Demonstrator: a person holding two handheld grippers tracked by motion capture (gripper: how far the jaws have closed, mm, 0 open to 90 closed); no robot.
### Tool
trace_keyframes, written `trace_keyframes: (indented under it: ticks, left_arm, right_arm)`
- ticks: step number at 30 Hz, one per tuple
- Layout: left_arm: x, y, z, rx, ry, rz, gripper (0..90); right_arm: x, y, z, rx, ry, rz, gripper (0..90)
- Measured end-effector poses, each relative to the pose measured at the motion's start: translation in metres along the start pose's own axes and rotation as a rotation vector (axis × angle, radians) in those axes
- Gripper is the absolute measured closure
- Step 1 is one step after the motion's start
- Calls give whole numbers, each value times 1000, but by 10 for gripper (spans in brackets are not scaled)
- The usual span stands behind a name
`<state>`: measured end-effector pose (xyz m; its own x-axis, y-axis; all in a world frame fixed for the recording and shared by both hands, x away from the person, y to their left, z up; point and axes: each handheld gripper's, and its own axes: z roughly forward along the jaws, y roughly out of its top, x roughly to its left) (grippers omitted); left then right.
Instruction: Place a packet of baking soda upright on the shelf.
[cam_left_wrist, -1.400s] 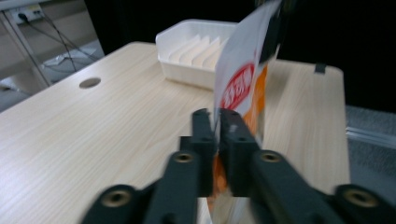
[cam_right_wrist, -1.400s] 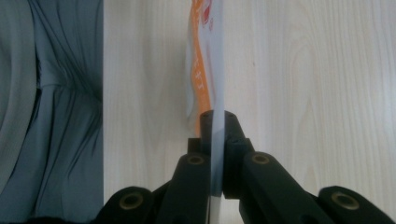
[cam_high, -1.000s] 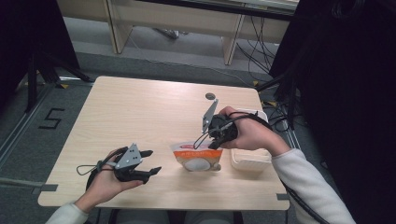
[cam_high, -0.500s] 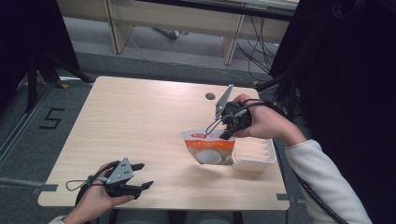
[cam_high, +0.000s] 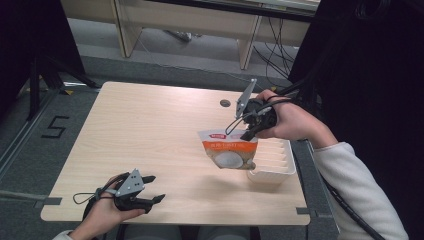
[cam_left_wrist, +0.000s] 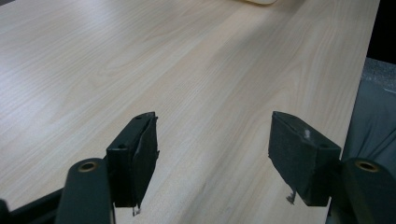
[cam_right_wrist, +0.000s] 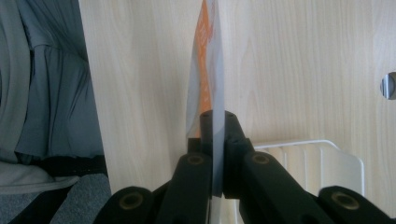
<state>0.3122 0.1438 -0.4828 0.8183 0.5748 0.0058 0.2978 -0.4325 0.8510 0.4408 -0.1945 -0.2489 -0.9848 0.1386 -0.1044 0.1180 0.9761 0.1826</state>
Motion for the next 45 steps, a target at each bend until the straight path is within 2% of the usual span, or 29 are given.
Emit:
trace_keyframes:
  ticks: [1, 2, 3, 7, 8, 10, 11, 13, 14, 15, 16, 17, 18, 19, 21, 22, 24, 25, 26, 27, 28, 30, 32, 33, 34, 35, 36, 41, 45]
  left_arm:
    - [1, 0, 0, 2, -2, 13, 320]
    - [3, 1, 0, 0, 2, 35, 319]
    - [1, 0, 0, 0, 6, -1, 318]
    - [2, 0, 0, 1, 8, 12, 317]
    - [2, -1, 0, 5, 9, 4, 317]
    - [2, 0, 0, -2, 12, 21, 316]
    - [1, 0, 0, -1, 13, 3, 316]
    - [2, -1, 0, -8, 12, 9, 316]
    - [2, -1, 0, -5, 4, 0, 316]
    - [2, 0, 0, -2, 8, 2, 316]
    - [2, 0, 0, -1, 8, 7, 315]
    - [2, 0, 0, -1, 8, 7, 316]
    - [4, 0, 0, 0, 5, 32, 315]
    - [4, 0, 0, -1, 6, 31, 315]
    - [3, 0, 0, -7, 8, 24, 315]
    - [2, 0, 0, -5, 14, 13, 315]
    - [3, 0, 0, -5, 13, 18, 315]
    - [3, 0, 0, -4, 11, 16, 315]
    - [3, 0, 0, -5, 14, 17, 315]
    - [3, 0, 0, -7, 13, 16, 315]
    - [3, 0, 0, -7, 13, 16, 315]
    - [4, 0, -1, 0, 6, 32, 315]
    - [4, 0, 0, -3, 7, 31, 314]
    - [4, 0, 0, -2, 7, 31, 314]
    - [4, 0, 0, -2, 7, 31, 314]
    - [4, 0, 0, -1, 7, 31, 314]
    - [4, 0, 0, -2, 7, 30, 314]
    - [3, 0, 0, -3, 8, 13, 314]
    - [3, 0, 0, -9, 10, 0, 313]
  right_arm:
    - [-1, -1, -1, 0, -7, -2, 900]
    - [-4, -1, -2, -12, -5, -39, 900]
    - [-2, -2, -3, -3, -3, 2, 900]
    - [-4, -5, -8, -2, -18, -7, 900]
    - [-5, -6, -10, -2, -16, -3, 900]
    - [-6, -6, -10, -17, -14, -15, 900]
    - [-5, -8, -12, -9, -19, 16, 900]
    - [-8, -9, -14, -15, -23, -2, 900]
    - [-6, -10, -18, -12, -23, 30, 900]
    - [-9, -10, -19, -20, -27, -8, 900]
    - [-7, -11, -21, -17, -33, 26, 900]
    - [-7, -11, -22, -17, -27, 29, 900]
    - [-7, -11, -23, -22, -36, 22, 900]
    - [-9, -11, -23, -27, -34, -2, 900]
    - [-8, -12, -26, -15, -41, 26, 900]
    - [-8, -12, -26, -15, -41, 26, 900]
    - [-8, -14, -27, -20, -46, 28, 900]
    - [-10, -15, -28, -20, -45, 13, 900]
    - [-9, -16, -28, -16, -48, 37, 900]
    - [-10, -17, -28, -20, -45, 19, 900]
    - [-10, -19, -29, -13, -50, 46, 900]
    - [-13, -22, -30, -23, -54, 15, 900]
    - [-13, -23, -31, -21, -54, 16, 900]
    - [-12, -26, -33, -10, -57, 53, 900]
    - [-12, -26, -33, -10, -57, 53, 900]
    - [-13, -27, -33, -9, -53, 32, 900]
    - [-12, -28, -34, -5, -59, 56, 900]
    - [-16, -32, -36, -15, -53, 37, 900]
    - [-16, -35, -40, -16, -57, 69, 900]
